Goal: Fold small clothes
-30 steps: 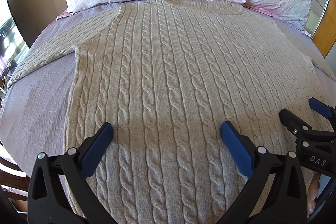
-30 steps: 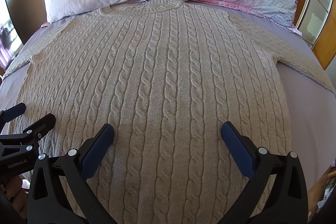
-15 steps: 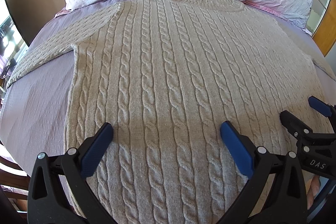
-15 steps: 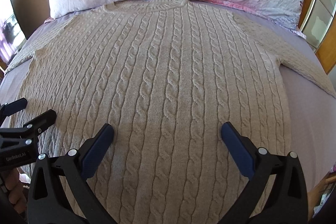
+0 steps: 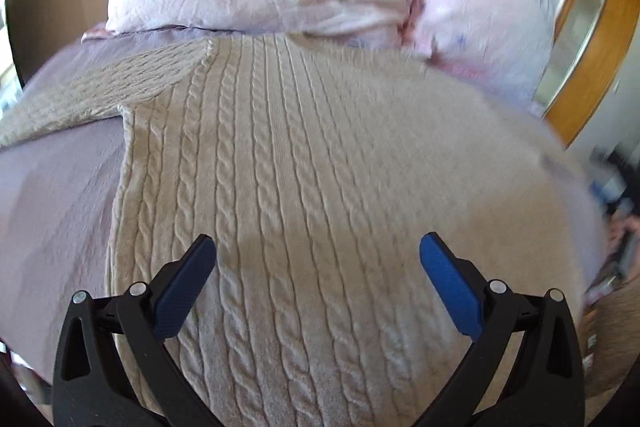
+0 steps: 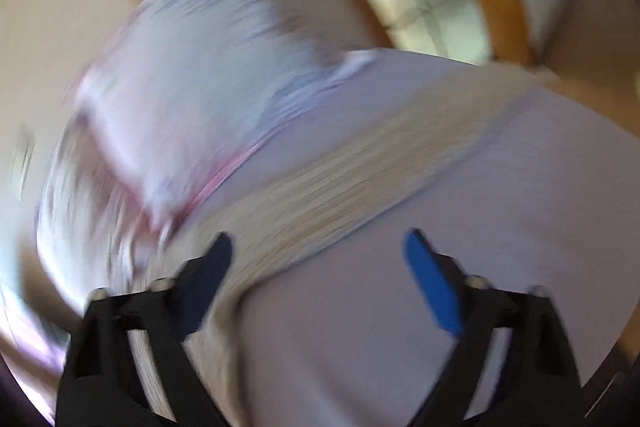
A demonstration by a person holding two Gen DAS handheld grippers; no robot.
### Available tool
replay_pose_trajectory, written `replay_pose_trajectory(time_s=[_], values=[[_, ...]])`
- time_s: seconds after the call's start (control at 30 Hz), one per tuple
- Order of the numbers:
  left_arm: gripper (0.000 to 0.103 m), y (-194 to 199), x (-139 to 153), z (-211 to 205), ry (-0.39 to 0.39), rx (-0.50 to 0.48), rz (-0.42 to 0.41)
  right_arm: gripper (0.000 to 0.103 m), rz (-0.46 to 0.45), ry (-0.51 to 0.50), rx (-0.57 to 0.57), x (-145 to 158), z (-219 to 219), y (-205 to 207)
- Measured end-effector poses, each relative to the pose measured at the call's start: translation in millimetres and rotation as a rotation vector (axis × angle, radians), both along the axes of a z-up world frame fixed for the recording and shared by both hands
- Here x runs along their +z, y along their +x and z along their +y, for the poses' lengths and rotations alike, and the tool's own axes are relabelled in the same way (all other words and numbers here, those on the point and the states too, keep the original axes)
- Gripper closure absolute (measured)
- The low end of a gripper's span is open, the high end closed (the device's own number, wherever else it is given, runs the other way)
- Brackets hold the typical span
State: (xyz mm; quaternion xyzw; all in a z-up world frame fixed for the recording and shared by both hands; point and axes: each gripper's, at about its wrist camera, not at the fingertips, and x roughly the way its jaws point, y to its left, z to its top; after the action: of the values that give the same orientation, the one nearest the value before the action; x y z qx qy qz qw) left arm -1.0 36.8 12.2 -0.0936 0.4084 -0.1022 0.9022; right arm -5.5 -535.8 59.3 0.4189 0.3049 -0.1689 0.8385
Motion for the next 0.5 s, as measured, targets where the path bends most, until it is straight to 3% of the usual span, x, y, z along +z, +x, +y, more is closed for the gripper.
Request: replay_pose_trajectory(time_s=[0.03, 0.13, 0.2, 0.27, 0.33, 0.37, 0.4, 0.47, 0.5], values=[[0.002, 1, 4, 15, -0.078, 0.023, -0.037, 0.035, 0.011, 0.066, -0.092, -10, -32, -5], [0.002, 1, 9, 50, -0.255, 0.062, -0.101, 0.045, 0.036, 0.143, -0.215, -27, -78, -9], [0.002, 2, 13, 65, -0.304, 0.081, -0.125, 0.050, 0.019, 0.169, -0.236, -35, -92, -8], [0.002, 3, 20, 81, -0.279, 0.129, -0.153, 0.053, 0.016, 0.176, -0.255, -36, -99, -6], [0.002, 5, 27, 95, -0.222, 0.179, -0.169, 0.066, 0.030, 0.165, -0.262, -39, -105, -5], [0.002, 5, 30, 105, -0.185, 0.214, -0.180, 0.089, 0.048, 0.163, -0.268, -43, -112, 0], [0.002, 4, 33, 113, -0.167, 0.243, -0.184, 0.095, 0.068, 0.171, -0.276, -47, -116, 10], [0.002, 2, 37, 141, -0.176, 0.314, -0.188, 0.095, 0.040, 0.146, -0.271, -38, -106, 11], [0.002, 1, 38, 154, -0.196, 0.347, -0.195, 0.095, -0.015, 0.084, -0.217, -16, -90, 18]])
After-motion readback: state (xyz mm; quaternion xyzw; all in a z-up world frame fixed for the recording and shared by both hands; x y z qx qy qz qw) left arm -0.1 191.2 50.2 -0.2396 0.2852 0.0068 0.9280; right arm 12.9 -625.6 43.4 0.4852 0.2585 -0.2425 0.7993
